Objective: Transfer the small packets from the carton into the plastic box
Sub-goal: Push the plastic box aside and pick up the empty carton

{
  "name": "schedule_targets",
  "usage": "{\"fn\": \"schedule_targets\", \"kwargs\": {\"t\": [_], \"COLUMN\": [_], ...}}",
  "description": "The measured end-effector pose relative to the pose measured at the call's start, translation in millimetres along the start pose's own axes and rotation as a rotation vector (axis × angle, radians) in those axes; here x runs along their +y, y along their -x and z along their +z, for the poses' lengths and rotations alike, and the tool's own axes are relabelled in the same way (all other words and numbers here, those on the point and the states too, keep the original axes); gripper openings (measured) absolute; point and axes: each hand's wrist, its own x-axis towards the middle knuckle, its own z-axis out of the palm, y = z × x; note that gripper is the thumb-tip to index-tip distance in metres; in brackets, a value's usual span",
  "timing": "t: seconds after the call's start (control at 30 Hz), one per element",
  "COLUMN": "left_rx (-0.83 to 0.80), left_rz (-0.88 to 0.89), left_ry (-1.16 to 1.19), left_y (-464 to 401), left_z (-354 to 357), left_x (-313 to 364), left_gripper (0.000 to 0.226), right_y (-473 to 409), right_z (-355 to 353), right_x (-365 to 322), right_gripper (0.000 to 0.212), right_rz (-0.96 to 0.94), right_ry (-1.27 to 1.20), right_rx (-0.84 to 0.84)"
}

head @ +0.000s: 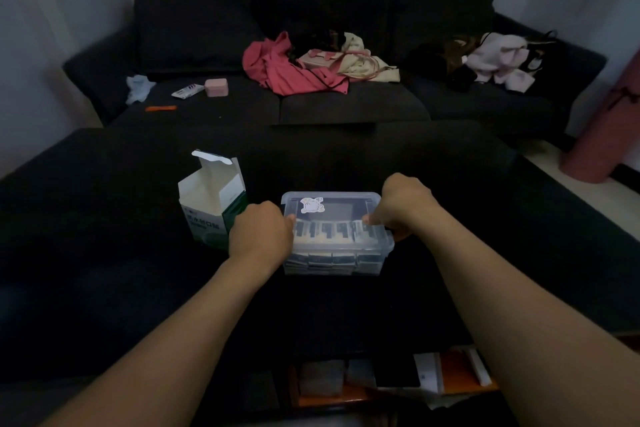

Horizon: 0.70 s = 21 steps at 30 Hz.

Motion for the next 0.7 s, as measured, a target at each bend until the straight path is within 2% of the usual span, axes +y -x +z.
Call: {"fn": "schedule_targets", "kwargs": {"t": [0.17,0.3,0.37,0.4,0.47,0.5,0.53,0.6,0.7], "left_rx": [-0.001,-0.048,0.052,0.142,0.32,0.382,0.419,0.405,0.227], "left_rz": [0.027,0.105,0.154,0.163,0.128,0.072,0.002,-0.122,-0.225], "left_ry": [-0.014,-0.013,0.061,0.124,0.276,0.346,0.396,0.446,0.487], "left_y": [-1.0,-4.7,-3.9,-3.5,-4.7,-7.1,-10.2,-19.8,-30.7], "left_z": [1.7,-4.7,-20.0,-29.7,-49.3,-55.4,-60.7,-62.2,-59.7], "left_x": [-1.9,-9.5,-13.1,-16.0,-28.9,-39.4,-53.3,-82.0,-114.5], "left_gripper": [0.037,0.049,0.053,0.049,0.03,0.016,0.008,0.033,0.084], "right_y": [3.3,2.9,2.2,2.1,7.2,12.7,21.3,38.0,47.1], "right_z": [-1.6,-3.5,-5.6,-6.2,-0.2,7.2,17.3,44.2,79.3], "right_x": [-4.3,-0.1,3.0,2.0,-10.8,-23.3,-40.4,-73.6,-110.8], "right_gripper": [0.032,0.036,0.041,0.041,0.03,0.022,0.017,0.021,0.057], "right_rz": [-0.008,0.009,-0.033,-0.092,-0.346,-0.503,-0.654,-0.877,-0.94], "right_ry": [0.063,0.092,0.143,0.148,0.045,-0.047,-0.133,-0.184,-0.045], "right_rx": [0.013,0.01,0.15,0.267,0.466,0.486,0.434,0.242,0.092]}}
